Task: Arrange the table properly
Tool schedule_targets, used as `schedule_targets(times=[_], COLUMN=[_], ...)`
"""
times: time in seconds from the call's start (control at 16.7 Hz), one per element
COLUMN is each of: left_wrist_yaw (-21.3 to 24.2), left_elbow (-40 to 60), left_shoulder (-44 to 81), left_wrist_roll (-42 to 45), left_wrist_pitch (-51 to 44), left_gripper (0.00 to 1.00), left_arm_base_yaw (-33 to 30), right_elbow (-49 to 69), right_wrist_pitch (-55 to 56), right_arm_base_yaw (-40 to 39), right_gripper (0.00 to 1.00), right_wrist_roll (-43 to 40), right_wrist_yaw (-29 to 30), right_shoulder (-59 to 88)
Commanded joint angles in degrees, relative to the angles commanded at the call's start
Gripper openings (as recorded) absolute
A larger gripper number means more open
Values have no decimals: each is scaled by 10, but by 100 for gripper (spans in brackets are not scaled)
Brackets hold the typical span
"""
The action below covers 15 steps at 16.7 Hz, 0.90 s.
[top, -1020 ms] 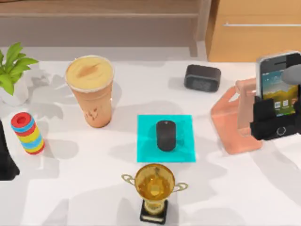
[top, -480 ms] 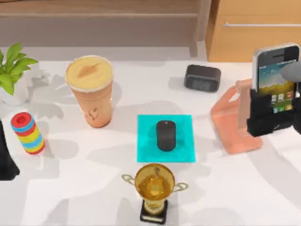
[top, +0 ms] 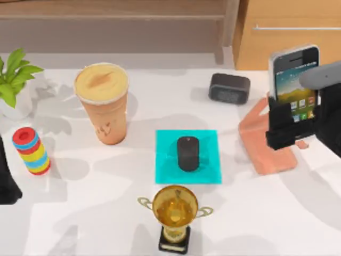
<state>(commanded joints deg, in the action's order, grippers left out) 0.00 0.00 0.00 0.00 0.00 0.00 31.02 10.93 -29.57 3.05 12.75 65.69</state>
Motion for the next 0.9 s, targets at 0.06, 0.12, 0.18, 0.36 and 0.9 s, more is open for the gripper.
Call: schedule_targets(times=[0.06,0.12,0.18,0.36,0.9], left_wrist_yaw=[0,0,0,0,0], left_elbow=[0,0,0,0,0], left_shoulder=[0,0,0,0,0], left_wrist_roll=[0,0,0,0,0], left_wrist_pitch=[0,0,0,0,0], left_gripper=[100,100,100,100,100], left_arm_base_yaw=[0,0,0,0,0], right_elbow=[5,11,15,19,19], right_wrist_pitch=[9,17,23,27,27], right_arm_base_yaw=[5,9,13,16,16], right_gripper=[0,0,0,0,53], right_wrist_roll=[12,24,35,43,43], right_wrist_yaw=[3,8,13,17,17], right_shoulder=[24,44,59,71,71])
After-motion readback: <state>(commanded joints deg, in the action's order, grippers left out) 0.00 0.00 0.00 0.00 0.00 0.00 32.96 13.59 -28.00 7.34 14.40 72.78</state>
